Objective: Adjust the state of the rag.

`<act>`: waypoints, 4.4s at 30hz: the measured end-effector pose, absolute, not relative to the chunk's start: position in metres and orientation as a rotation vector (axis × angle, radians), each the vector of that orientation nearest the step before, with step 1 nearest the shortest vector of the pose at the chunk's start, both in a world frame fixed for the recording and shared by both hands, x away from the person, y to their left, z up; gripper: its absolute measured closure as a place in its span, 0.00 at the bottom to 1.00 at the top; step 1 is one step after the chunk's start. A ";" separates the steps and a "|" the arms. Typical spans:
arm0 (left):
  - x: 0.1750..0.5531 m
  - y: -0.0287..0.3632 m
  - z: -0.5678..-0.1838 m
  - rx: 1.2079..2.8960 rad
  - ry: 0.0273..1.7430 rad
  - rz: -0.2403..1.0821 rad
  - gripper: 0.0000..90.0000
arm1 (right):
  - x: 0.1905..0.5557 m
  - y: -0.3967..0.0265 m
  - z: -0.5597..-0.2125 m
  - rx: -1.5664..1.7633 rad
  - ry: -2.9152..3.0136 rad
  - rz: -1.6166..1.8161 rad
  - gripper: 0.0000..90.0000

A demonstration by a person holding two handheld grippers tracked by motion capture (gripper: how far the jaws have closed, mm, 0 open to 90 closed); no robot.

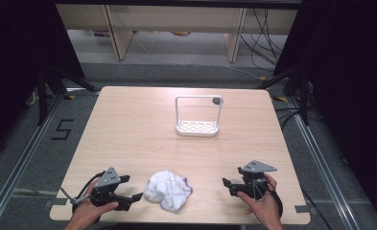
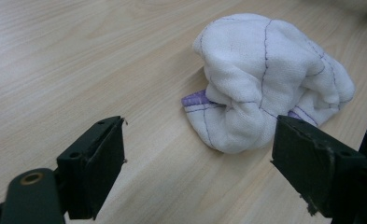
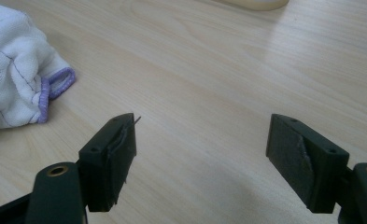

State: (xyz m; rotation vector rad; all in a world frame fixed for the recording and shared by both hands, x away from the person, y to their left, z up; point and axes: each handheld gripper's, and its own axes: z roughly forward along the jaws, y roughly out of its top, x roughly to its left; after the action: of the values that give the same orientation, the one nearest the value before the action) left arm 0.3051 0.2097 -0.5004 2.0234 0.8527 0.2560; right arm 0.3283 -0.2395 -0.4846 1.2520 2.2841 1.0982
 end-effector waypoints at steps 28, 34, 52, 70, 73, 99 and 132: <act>0.305 0.187 -0.503 2.039 0.777 0.251 0.55 | 0.326 -0.228 -0.487 1.167 2.366 1.086 0.29; 0.307 0.170 -0.505 2.041 0.732 0.237 0.87 | 0.326 -0.224 -0.485 1.190 2.365 1.108 0.29; 0.309 0.172 -0.495 2.042 0.697 0.273 0.91 | 0.331 -0.140 -0.484 0.855 2.573 1.200 0.61; 0.308 0.177 -0.469 1.988 0.645 0.302 0.93 | 0.342 -0.146 -0.455 0.756 2.552 1.225 0.96; 0.307 0.173 -0.449 1.972 0.608 0.330 0.93 | 0.345 -0.159 -0.432 0.761 2.492 1.247 0.96; 0.397 0.164 -0.478 2.002 0.867 0.398 0.56 | 0.447 -0.160 -0.463 0.972 2.395 0.947 0.60; 0.365 0.132 -0.463 2.003 0.691 0.277 0.96 | 0.362 -0.163 -0.462 0.905 2.580 1.132 0.50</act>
State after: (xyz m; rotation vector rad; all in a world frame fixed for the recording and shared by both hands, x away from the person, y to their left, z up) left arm 0.3648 0.1318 -0.4626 2.0031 0.6914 0.2770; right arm 0.3622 -0.1626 -0.4623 0.9055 2.5804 1.1317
